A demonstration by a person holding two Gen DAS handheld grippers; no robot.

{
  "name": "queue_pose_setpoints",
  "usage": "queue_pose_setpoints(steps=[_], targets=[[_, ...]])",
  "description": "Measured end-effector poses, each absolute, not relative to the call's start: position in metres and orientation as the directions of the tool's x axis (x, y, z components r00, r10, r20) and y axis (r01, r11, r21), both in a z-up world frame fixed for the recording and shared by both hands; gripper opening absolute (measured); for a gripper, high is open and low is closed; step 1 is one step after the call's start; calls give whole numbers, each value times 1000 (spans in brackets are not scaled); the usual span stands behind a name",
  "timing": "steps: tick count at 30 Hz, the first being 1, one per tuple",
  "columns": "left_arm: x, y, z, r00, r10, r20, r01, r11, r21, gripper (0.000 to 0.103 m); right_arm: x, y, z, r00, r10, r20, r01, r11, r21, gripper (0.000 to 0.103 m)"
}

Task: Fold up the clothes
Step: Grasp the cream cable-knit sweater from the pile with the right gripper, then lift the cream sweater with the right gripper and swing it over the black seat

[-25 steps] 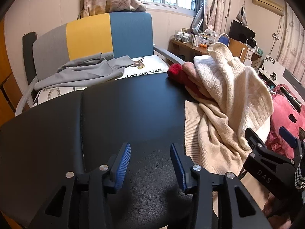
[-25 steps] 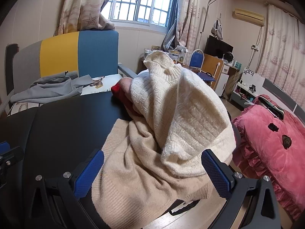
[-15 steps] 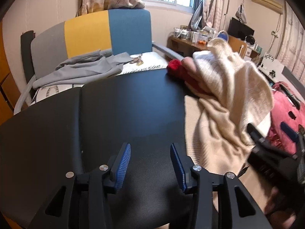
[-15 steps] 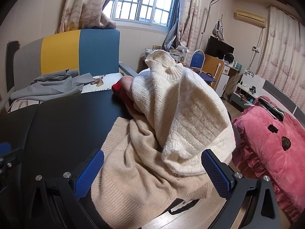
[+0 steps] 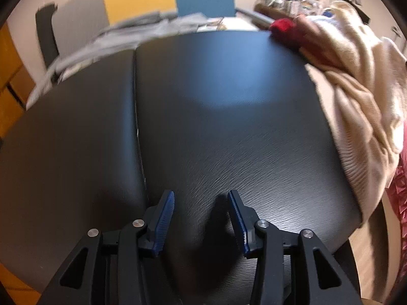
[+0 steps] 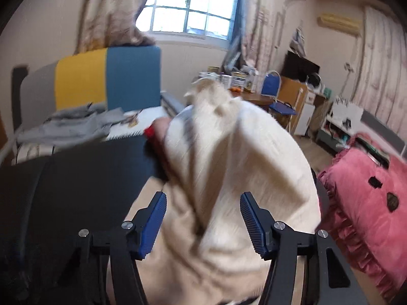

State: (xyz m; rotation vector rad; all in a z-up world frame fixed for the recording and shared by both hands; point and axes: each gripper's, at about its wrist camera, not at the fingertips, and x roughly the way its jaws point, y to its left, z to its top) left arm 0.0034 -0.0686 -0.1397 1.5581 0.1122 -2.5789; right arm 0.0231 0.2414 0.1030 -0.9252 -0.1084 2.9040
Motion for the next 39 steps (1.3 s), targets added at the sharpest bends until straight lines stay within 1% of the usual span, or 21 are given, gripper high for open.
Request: queue_pose_setpoints(steps=[3, 5, 7, 9, 10, 11, 12, 14, 17, 19, 22, 25, 27, 28, 32, 33, 35, 36, 37, 38, 39], targets=[[4, -78, -147, -462, -39, -886, 159, -986, -39, 49, -13, 266, 114, -812, 134, -568, -122, -991, -60, 64], [5, -84, -151, -459, -26, -888, 172, -983, -60, 54, -37, 276, 116, -805, 155, -572, -145, -987, -64, 67], [6, -92, -155, -459, 2, -888, 202, -974, -107, 69, -60, 283, 113, -789, 217, -575, -185, -976, -114, 68], [8, -98, -160, -463, 28, -886, 221, -964, -146, 70, -81, 289, 105, -748, 295, -594, -226, -956, -189, 68], [9, -98, -161, -466, 32, -884, 212, -966, -146, 70, -91, 293, 99, -723, 322, -612, -237, -947, -219, 63], [9, -97, -162, -467, 28, -884, 202, -970, -138, 70, -96, 298, 91, -704, 285, -651, -215, -959, -187, 51], [10, -95, -163, -468, 25, -883, 197, -972, -132, 71, -100, 303, 84, -684, 244, -687, -194, -969, -151, 8], [10, -94, -165, -468, 26, -883, 197, -972, -132, 76, -97, 308, 74, -671, 156, -725, -175, -983, -50, 8], [9, -92, -166, -461, 23, -887, 196, -972, -127, 79, -76, 293, 71, -708, 106, -698, -123, -992, -26, 8], [10, -92, -168, -463, 36, -886, 183, -974, -135, 84, -58, 277, 74, -730, 21, -684, -60, -998, 33, 8], [6, -92, -160, -472, 42, -881, 176, -974, -141, 86, -31, 245, 75, -733, -119, -669, 60, -992, 110, 8], [3, -95, -159, -463, 66, -884, 189, -967, -171, 86, -8, 206, 68, -692, -277, -667, 190, -961, 201, 8], [-4, -100, -152, -458, 123, -880, 211, -947, -242, 83, 10, 181, 58, -648, -358, -672, 257, -934, 249, 8], [-7, -102, -148, -459, 153, -875, 221, -934, -280, 79, 20, 167, 51, -622, -388, -680, 284, -921, 266, 8], [-21, -89, -121, -490, 264, -831, 125, -922, -366, 79, 51, 151, 27, -589, -399, -703, 315, -914, 254, 9], [-25, -84, -116, -491, 302, -817, 94, -914, -395, 79, 57, 150, 21, -579, -399, -711, 319, -913, 253, 14], [-39, -74, -111, -470, 396, -789, 57, -878, -474, 79, 69, 163, 15, -564, -399, -723, 297, -915, 274, 16], [-46, -68, -111, -463, 429, -776, 46, -862, -505, 79, 74, 170, 12, -558, -399, -727, 285, -916, 284, 19], [-52, -62, -111, -460, 451, -765, 36, -852, -523, 79, 79, 182, 12, -564, -395, -725, 268, -918, 291, 25], [-58, -57, -110, -456, 471, -755, 27, -841, -541, 79, 82, 194, 10, -568, -392, -724, 252, -920, 300, 29], [-62, -51, -111, -451, 489, -747, 21, -831, -556, 79, 74, 209, 5, -571, -393, -721, 239, -919, 313, 37]])
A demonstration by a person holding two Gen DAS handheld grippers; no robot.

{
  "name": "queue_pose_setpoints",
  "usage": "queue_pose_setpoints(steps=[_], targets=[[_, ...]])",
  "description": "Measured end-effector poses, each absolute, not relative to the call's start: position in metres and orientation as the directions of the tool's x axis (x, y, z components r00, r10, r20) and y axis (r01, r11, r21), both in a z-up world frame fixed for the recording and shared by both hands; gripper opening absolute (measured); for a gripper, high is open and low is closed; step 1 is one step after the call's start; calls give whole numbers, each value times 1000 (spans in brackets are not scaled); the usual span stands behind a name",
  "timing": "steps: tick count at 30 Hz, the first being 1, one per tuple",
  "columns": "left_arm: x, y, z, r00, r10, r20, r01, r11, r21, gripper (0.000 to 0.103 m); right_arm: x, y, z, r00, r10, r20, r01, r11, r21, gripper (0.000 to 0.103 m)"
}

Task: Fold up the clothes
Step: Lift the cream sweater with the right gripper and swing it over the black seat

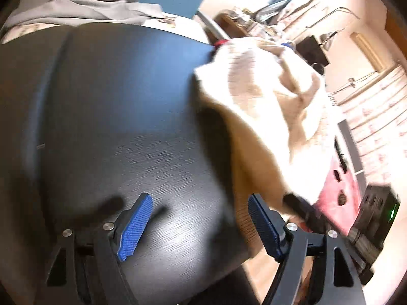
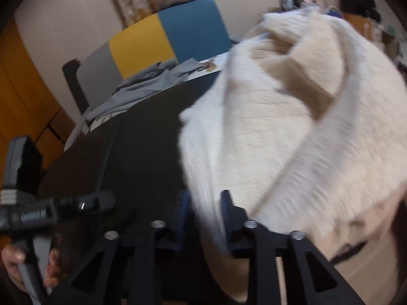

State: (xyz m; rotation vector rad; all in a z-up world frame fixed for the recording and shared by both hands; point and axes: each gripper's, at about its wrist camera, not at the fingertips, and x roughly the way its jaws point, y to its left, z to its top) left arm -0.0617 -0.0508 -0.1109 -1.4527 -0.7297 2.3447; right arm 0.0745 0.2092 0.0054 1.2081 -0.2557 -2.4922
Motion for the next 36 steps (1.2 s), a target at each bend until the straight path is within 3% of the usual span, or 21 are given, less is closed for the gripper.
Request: queue_pose_setpoints(steps=[7, 12, 16, 18, 23, 29, 31, 32, 33, 34, 35, 36], targets=[[-93, -22, -134, -402, 559, -725, 102, -760, -642, 79, 89, 233, 18, -616, -363, -699, 221, -931, 290, 55], [-116, -12, -152, -369, 596, -713, 192, -702, -686, 79, 94, 235, 19, -643, -310, -700, 220, -951, 219, 61], [-126, -5, -155, -363, 589, -722, 232, -694, -682, 78, 89, 244, 17, -665, -273, -695, 185, -962, 201, 61], [-121, -9, -151, -365, 570, -737, 256, -699, -667, 69, 84, 250, 16, -666, -258, -700, 164, -966, 200, 61], [-101, -28, -151, -400, 558, -727, 319, -659, -682, 68, 72, 269, 14, -678, -221, -701, 107, -973, 204, 63], [-125, 1, -149, -348, 542, -765, 314, -701, -640, 69, 48, 289, 28, -709, -211, -673, 59, -969, 242, 65], [-124, 12, -143, -343, 492, -800, 287, -756, -588, 68, 34, 295, 39, -733, -210, -647, 45, -964, 262, 79], [-123, 17, -140, -342, 471, -813, 267, -781, -565, 67, 27, 297, 41, -740, -205, -640, 34, -962, 270, 82], [-121, 21, -138, -343, 453, -823, 243, -804, -543, 58, 17, 299, 42, -742, -204, -638, 24, -960, 279, 87], [-119, 26, -136, -344, 434, -832, 218, -825, -521, 27, 8, 301, 42, -743, -199, -639, 11, -958, 285, 90], [-118, 30, -136, -333, 432, -838, 199, -836, -511, 9, -2, 303, 39, -736, -164, -657, -22, -964, 265, 90], [-117, 31, -139, -320, 444, -837, 193, -834, -516, 7, -11, 304, 36, -727, -129, -674, -55, -968, 244, 90]])
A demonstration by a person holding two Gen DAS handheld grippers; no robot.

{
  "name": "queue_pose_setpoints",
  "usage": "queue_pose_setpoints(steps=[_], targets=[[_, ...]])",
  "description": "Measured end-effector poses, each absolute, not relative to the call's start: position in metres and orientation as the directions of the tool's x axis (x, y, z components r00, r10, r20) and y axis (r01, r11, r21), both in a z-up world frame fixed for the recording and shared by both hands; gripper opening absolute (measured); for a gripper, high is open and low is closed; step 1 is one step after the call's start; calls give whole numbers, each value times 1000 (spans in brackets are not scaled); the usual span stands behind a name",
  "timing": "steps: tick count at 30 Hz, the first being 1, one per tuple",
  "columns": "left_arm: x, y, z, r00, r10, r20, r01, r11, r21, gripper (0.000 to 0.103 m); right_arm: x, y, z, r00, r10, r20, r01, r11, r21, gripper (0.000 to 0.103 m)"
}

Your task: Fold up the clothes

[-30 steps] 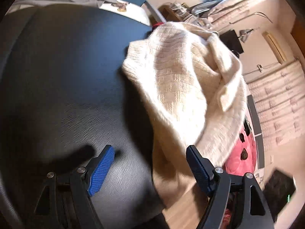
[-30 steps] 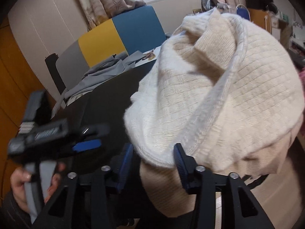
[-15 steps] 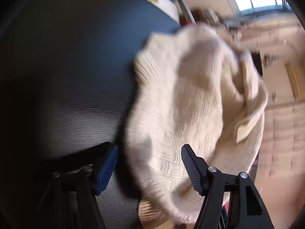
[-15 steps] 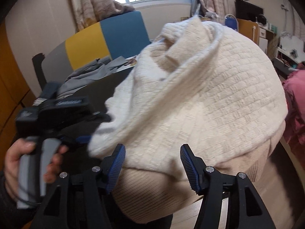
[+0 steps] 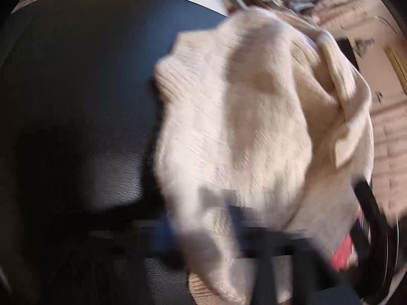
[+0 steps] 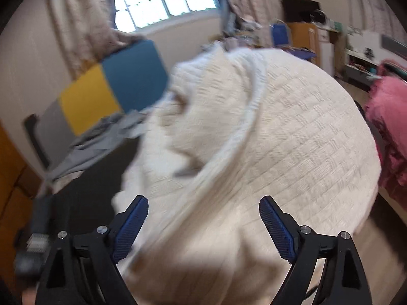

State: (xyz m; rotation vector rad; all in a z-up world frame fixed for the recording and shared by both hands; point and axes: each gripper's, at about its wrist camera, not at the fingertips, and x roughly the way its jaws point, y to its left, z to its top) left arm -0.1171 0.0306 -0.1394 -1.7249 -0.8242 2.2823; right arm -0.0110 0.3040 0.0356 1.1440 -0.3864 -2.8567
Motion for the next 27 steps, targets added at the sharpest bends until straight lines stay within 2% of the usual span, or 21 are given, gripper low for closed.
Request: queue_pose_setpoints(steps=[1, 2, 3, 4, 8, 12, 16, 23, 26, 27], targets=[[-115, 28, -142, -325, 464, -824, 198, -819, -539, 6, -20, 306, 32, -717, -93, -690, -87, -971, 221, 80], [-112, 23, -145, -340, 490, -803, 204, -795, -571, 6, -25, 306, 29, -707, -52, -705, -115, -975, 187, 65], [-109, 18, -147, -354, 506, -786, 207, -777, -594, 6, -30, 308, 23, -686, -63, -725, -120, -973, 198, 19], [-107, 13, -147, -366, 517, -773, 213, -763, -611, 6, -35, 311, 18, -664, -76, -744, -125, -969, 211, 8], [-91, -21, -131, -464, 560, -686, 217, -679, -701, 5, -20, 308, 18, -657, -142, -740, -85, -962, 260, 7], [-81, -54, -97, -537, 570, -622, 175, -646, -743, 5, 8, 289, 41, -649, -340, -680, 64, -916, 397, 7], [-62, -99, -52, -613, 539, -578, 135, -649, -749, 5, 43, 234, 60, -554, -553, -622, 262, -825, 501, 7], [-12, -207, 11, -717, 372, -589, 206, -694, -690, 5, 124, 100, 60, -278, -792, -543, 513, -600, 614, 7], [-8, -252, 8, -707, 290, -645, 303, -700, -646, 5, 150, 38, 57, -143, -829, -540, 598, -508, 621, 9], [-7, -265, 5, -693, 262, -672, 336, -708, -621, 5, 160, 23, 55, -117, -824, -555, 622, -497, 606, 12]])
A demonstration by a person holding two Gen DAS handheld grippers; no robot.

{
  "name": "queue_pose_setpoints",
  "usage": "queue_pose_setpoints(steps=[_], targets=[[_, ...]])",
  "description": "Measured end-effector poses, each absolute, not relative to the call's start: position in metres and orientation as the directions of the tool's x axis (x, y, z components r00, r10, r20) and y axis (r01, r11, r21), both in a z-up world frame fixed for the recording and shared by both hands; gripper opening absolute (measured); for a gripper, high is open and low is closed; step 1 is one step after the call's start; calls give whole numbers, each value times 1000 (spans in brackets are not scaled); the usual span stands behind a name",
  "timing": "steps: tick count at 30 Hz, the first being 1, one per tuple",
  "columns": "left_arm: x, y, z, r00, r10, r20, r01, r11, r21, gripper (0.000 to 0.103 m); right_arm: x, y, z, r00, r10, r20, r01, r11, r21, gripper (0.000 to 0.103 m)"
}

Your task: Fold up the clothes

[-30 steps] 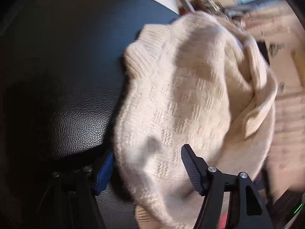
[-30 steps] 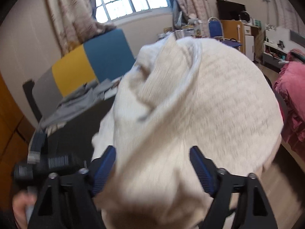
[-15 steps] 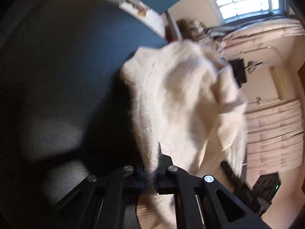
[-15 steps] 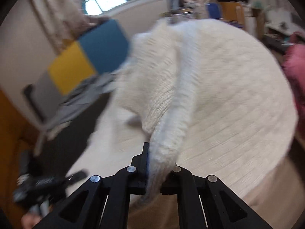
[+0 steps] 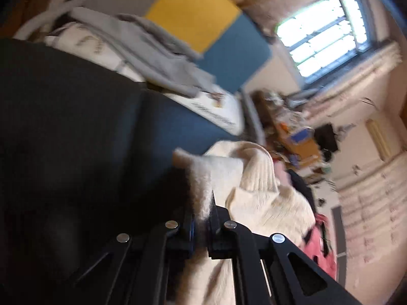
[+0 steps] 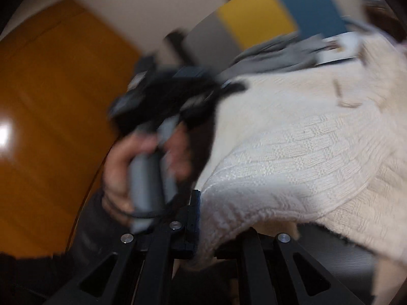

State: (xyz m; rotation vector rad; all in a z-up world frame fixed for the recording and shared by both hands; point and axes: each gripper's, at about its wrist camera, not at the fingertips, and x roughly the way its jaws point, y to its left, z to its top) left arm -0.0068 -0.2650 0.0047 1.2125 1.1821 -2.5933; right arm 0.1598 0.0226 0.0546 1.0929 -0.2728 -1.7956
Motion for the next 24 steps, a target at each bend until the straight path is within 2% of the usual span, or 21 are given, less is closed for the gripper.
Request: queue_pose_setpoints(steps=[2, 4, 5, 10, 12, 14, 15, 20, 24], targets=[[5, -292, -3, -647, 202, -735, 395, -737, -549, 6, 176, -2, 47, -69, -804, -590, 653, -484, 583, 22], [12, -302, -15, -597, 146, -789, 438, -765, -473, 7, 186, -17, 31, -3, -780, -625, 645, -479, 595, 48], [16, -306, -21, -579, 121, -806, 456, -772, -443, 8, 189, -19, 24, 9, -773, -634, 642, -482, 597, 51], [60, -331, -33, -561, 18, -828, 528, -762, -375, 8, 206, -14, -7, -9, -688, -726, 656, -552, 515, 52], [83, -337, -32, -582, -4, -813, 553, -735, -392, 9, 202, -1, -14, -54, -662, -748, 643, -596, 481, 52], [103, -334, -32, -617, -3, -787, 539, -730, -420, 13, 191, 12, -20, -118, -630, -768, 621, -650, 438, 57], [111, -330, -34, -628, 8, -778, 515, -745, -423, 14, 187, 20, -22, -152, -612, -776, 608, -677, 414, 62], [132, -279, -46, -635, 129, -762, 380, -807, -453, 16, 139, 41, -31, -316, -466, -826, 504, -820, 270, 64], [140, -233, -56, -626, 247, -739, 279, -815, -509, 18, 112, 55, -62, -270, -362, -892, 412, -881, 233, 65]])
